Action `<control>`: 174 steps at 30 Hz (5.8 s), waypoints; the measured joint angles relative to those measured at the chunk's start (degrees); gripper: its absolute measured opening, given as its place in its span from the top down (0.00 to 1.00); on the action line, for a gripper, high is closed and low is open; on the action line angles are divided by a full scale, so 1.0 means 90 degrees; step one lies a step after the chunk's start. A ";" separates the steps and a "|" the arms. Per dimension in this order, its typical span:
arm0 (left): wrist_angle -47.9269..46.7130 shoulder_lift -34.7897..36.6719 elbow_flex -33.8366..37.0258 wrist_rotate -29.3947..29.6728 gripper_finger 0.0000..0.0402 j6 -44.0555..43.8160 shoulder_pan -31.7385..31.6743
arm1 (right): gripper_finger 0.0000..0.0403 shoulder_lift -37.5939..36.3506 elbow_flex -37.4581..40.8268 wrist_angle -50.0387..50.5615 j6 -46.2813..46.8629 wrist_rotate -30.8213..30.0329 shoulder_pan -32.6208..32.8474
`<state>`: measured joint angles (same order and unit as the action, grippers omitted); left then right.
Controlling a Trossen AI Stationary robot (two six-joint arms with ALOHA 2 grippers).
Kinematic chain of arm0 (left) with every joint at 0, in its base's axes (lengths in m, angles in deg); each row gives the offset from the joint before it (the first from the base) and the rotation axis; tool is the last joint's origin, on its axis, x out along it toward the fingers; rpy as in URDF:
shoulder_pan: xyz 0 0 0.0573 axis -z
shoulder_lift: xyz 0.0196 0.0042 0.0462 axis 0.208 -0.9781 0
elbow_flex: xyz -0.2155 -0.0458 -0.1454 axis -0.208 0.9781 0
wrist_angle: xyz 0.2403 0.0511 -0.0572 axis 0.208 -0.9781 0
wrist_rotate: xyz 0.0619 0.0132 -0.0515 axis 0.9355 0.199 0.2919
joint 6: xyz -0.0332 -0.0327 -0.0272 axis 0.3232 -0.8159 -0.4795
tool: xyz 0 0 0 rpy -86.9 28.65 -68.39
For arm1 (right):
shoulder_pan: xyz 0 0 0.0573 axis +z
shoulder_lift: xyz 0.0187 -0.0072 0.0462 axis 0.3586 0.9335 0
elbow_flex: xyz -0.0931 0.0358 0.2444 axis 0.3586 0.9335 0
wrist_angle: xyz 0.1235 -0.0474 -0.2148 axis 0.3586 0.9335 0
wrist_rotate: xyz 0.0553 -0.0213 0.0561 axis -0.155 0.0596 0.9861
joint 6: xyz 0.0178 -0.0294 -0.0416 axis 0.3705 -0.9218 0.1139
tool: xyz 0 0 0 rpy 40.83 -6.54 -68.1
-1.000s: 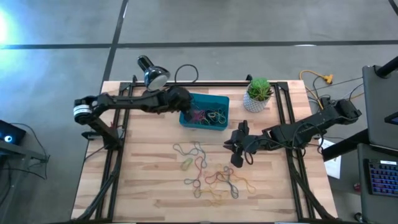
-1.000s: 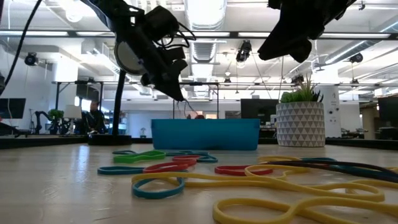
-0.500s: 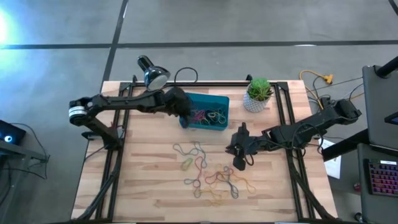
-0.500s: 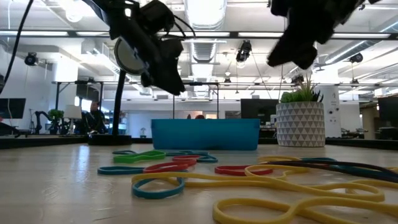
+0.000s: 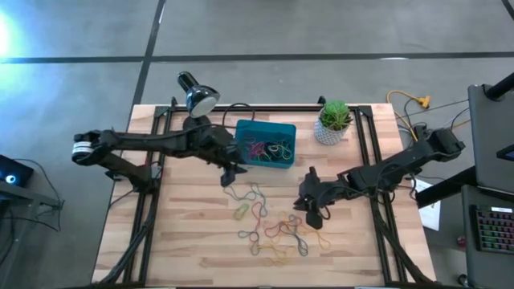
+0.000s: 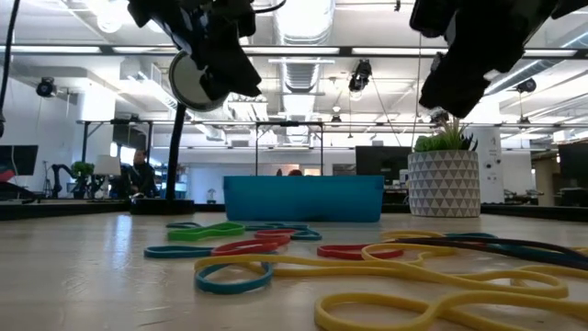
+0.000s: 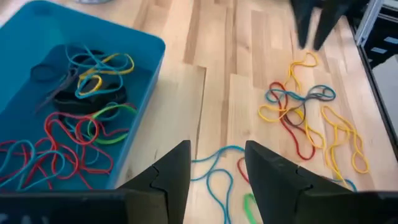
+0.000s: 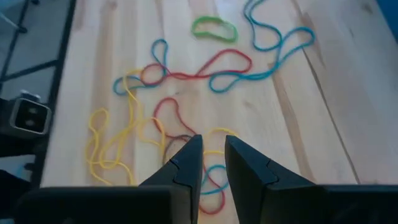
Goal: Pick and place rubber bands into bin
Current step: Put the yellow rubber band into the blue bin
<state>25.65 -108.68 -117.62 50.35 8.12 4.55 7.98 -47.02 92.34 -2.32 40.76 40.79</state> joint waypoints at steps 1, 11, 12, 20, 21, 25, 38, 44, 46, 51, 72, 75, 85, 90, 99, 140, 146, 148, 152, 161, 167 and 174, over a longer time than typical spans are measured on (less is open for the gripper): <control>0.0004 0.0011 0.0004 0.0007 0.66 0.0000 0.0009 | 0.85 0.0097 0.0002 -0.0051 0.0001 0.0015 -0.0001; 0.0025 0.0024 0.0355 0.0056 0.66 -0.0220 0.0014 | 0.69 0.1383 -0.0196 -0.0720 0.0142 0.0712 -0.0003; 0.0044 0.0026 0.0385 0.0053 0.66 -0.0223 0.0014 | 0.68 0.1521 -0.0261 -0.0703 0.0175 0.0711 -0.0005; 0.0076 0.0034 0.0456 0.0053 0.66 -0.0364 0.0028 | 0.66 0.2658 -0.1053 -0.0673 0.0066 0.0737 0.0017; 0.0055 0.0034 0.0456 0.0053 0.66 -0.0367 0.0038 | 0.66 0.2778 -0.1152 -0.0654 0.0068 0.0733 0.0015; 0.0046 0.0036 0.0459 0.0050 0.66 -0.0376 0.0057 | 0.68 0.3091 -0.1470 -0.0080 0.0407 0.0623 -0.0007; 0.0050 0.0046 0.0481 0.0048 0.66 -0.0222 0.0094 | 0.76 0.3147 -0.1793 0.0396 0.1175 0.0307 0.0059; 0.0046 0.0046 0.0484 0.0046 0.66 -0.0181 0.0099 | 0.79 0.3147 -0.1890 0.0559 0.1048 0.0021 0.0068; 0.0047 0.0046 0.0500 0.0046 0.66 -0.0175 0.0098 | 0.80 0.3147 -0.1861 0.0561 0.1069 -0.0030 0.0066; 0.0048 0.0046 0.0599 0.0046 0.66 -0.0168 0.0097 | 0.82 0.3147 -0.1757 0.0556 0.0792 -0.0028 0.0113; 0.0065 0.0078 0.0787 0.0044 0.66 -0.0221 0.0097 | 0.70 0.3170 -0.1686 0.0359 0.0247 0.0252 0.0597; 0.0103 0.0090 0.0787 0.0044 0.66 -0.0219 0.0097 | 0.69 0.3243 -0.1684 0.0369 0.0503 -0.0244 0.0755; 0.0231 0.0094 0.0776 0.0044 0.66 -0.0218 0.0092 | 0.68 0.3254 -0.1684 0.0449 0.1226 -0.0863 0.0633; 0.0226 0.0094 0.0782 0.0044 0.66 -0.0221 0.0092 | 0.68 0.3256 -0.1684 0.0453 0.0993 -0.0863 0.0604; 0.0228 0.0094 0.0792 0.0044 0.66 -0.0228 0.0094 | 0.68 0.3572 -0.1702 0.0394 0.0944 -0.0712 0.0532; 0.0228 0.0092 0.0794 0.0045 0.66 -0.0233 0.0097 | 0.98 0.3907 -0.3740 0.2834 -0.0391 -0.1893 0.0559; 0.0231 0.0092 0.0794 0.0046 0.66 -0.0343 0.0094 | 0.98 0.3911 -0.3392 0.2789 -0.0332 -0.1206 0.0554; 0.0231 0.0092 0.0794 0.0045 0.66 -0.0355 0.0092 | 0.98 0.3921 -0.3259 0.2790 -0.0088 -0.1149 0.0559; 0.0231 0.0092 0.0796 0.0045 0.66 -0.0378 0.0092 | 0.98 0.3921 -0.3148 0.2944 0.0528 -0.1500 0.0559; 0.0236 0.0092 0.0796 0.0044 0.66 -0.0389 0.0099 | 0.98 0.3586 -0.3694 0.3495 0.0139 -0.2822 0.0545; 0.0327 0.0092 0.0798 0.0045 0.66 -0.0391 0.0097 | 0.98 0.3168 -0.4185 0.3660 -0.0615 -0.3750 0.0363; 0.0586 0.0087 0.0799 0.0044 0.66 -0.0398 0.0097 | 0.98 0.2892 -0.4696 0.3757 -0.1803 -0.4419 -0.0055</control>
<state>30.92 -107.89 -110.43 50.74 4.53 5.42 34.01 -89.28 126.15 -18.55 0.98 40.29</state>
